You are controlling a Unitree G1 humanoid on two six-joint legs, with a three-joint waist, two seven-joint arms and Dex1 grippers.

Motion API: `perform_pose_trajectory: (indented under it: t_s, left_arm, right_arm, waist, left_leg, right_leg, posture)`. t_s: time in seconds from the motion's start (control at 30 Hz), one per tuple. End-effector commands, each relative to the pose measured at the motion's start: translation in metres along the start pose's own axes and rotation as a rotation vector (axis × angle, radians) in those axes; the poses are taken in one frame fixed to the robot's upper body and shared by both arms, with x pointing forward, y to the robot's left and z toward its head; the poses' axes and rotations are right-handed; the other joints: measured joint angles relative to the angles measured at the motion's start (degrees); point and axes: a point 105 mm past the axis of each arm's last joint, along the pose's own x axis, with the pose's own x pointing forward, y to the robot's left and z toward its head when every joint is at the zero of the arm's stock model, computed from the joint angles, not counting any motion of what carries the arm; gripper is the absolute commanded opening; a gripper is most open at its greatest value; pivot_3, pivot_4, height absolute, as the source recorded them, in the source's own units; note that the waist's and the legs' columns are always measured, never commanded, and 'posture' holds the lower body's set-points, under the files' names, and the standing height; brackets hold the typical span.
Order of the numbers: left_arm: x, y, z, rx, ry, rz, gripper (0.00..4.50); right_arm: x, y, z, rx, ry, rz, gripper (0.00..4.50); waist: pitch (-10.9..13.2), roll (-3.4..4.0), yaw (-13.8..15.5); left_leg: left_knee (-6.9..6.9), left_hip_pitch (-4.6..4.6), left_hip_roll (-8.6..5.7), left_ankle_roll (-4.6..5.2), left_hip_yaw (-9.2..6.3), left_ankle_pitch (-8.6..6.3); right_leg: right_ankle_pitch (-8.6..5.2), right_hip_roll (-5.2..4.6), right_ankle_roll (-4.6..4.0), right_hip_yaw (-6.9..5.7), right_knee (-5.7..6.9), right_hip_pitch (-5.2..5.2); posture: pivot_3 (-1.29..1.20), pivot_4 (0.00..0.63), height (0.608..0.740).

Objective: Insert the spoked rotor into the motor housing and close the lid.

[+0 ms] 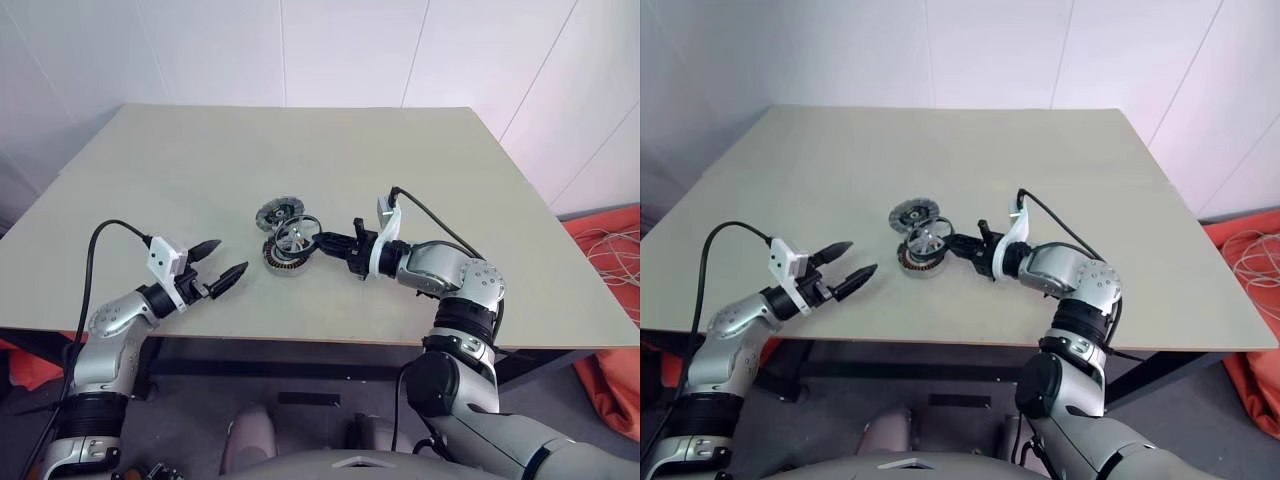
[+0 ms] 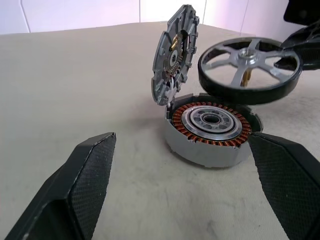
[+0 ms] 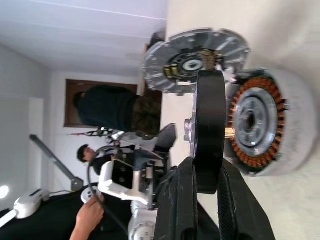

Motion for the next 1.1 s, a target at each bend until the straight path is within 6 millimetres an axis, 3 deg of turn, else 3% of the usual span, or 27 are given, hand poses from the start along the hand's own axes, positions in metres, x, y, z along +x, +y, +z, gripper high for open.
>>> perform_pose_trajectory:
  t_s: [0.03, 0.53, 1.1]
  left_arm:
    - [0.001, 0.000, 0.016, 0.045, -0.044, -0.013, 4.50]
    - [0.002, 0.001, 0.017, 0.046, -0.042, -0.013, 4.50]
    - [0.002, 0.002, 0.019, 0.052, -0.045, -0.007, 4.50]
  right_arm:
    - [0.014, 0.008, -0.009, 0.036, 0.018, 0.023, 0.27]
    - [0.031, 0.031, -0.030, 0.055, 0.146, 0.161, 0.27]
    - [0.042, 0.031, -0.017, 0.063, 0.115, 0.134, 0.27]
  waist:
    - [0.0, 0.00, 0.0]
    - [0.0, -0.01, -0.2]
    - [0.0, -0.04, -0.2]
  left_leg:
    - [-0.03, 0.00, 0.00, -0.04, 0.00, 0.02]
    - [-0.04, 0.00, 0.00, -0.10, 0.01, 0.06]
    - [0.00, -0.02, 0.00, -0.18, 0.02, 0.11]
  right_leg:
    - [0.00, 0.00, 0.00, 0.00, 0.00, -0.01]
    - [0.01, 0.01, 0.01, -0.01, 0.01, -0.01]
    - [0.02, 0.01, 0.01, -0.03, 0.06, 0.02]
  posture:
    - [0.00, 0.000, 0.740]
    - [0.00, 0.000, 0.740]
    - [0.00, 0.000, 0.740]
